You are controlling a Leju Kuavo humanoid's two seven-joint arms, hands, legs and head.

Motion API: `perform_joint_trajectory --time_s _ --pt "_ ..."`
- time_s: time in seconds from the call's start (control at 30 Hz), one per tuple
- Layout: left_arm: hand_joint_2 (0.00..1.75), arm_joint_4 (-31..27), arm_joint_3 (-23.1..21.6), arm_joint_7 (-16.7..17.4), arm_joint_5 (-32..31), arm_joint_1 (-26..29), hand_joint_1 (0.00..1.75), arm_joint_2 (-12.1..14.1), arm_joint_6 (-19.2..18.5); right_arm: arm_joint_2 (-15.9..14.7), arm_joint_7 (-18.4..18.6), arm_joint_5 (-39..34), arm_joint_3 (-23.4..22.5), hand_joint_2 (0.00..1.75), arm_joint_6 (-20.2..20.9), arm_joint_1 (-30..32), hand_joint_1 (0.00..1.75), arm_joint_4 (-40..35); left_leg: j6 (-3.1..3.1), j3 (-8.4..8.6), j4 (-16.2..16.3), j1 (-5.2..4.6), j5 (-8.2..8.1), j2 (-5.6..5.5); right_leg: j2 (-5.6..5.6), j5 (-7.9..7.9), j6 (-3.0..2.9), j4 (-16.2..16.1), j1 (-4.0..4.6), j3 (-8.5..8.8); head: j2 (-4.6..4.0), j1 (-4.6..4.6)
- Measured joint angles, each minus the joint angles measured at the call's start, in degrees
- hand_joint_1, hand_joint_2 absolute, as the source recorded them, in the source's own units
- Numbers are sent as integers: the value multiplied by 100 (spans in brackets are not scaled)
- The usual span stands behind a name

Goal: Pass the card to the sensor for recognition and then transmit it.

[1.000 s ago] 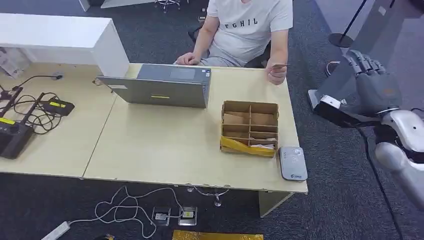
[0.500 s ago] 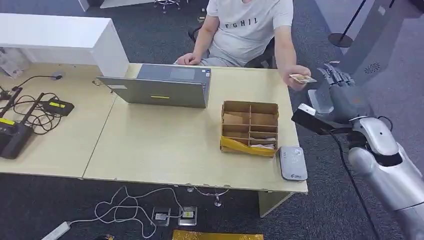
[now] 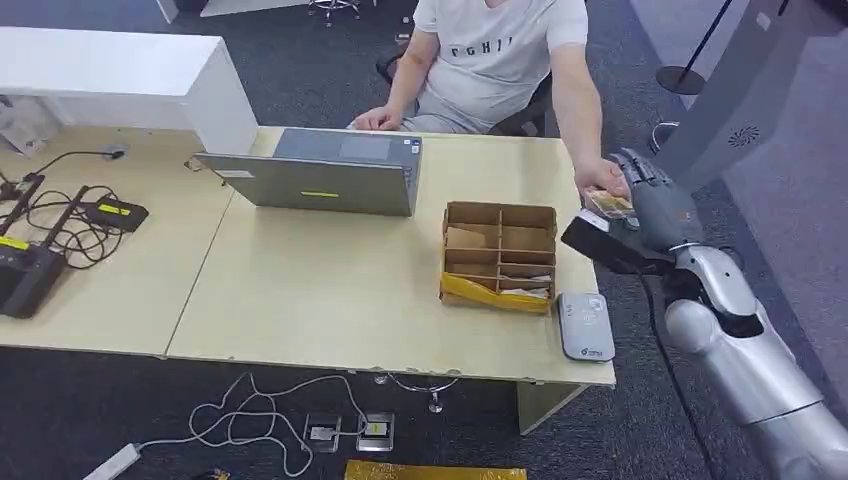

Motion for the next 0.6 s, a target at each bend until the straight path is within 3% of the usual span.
perform_joint_trajectory --time_s 0.03,0.07,0.1,0.13,0.6 --pt "0 0 -2 0 0 0 0 0 2 22 0 11 -18 175 2 5 0 7 0 0 0 0 0 0 0 0 0 0 0 0 0 0" --pt "0 0 -4 0 0 0 0 0 4 44 0 39 -53 175 2 9 106 11 0 0 0 0 0 0 0 0 0 0 0 0 0 2" --pt "0 0 -7 0 0 0 0 0 4 61 7 70 -94 175 15 14 152 13 0 0 0 0 0 0 0 0 0 0 0 0 0 0" --pt "0 0 -11 2 -2 0 0 0 4 74 7 92 -120 175 26 15 171 13 0 0 0 0 0 0 0 0 0 0 0 0 0 2" --pt "0 0 -63 4 -2 7 0 22 -31 50 17 199 -559 175 160 135 175 -42 0 3 1 0 0 2 3 0 0 -1 0 -1 0 0"
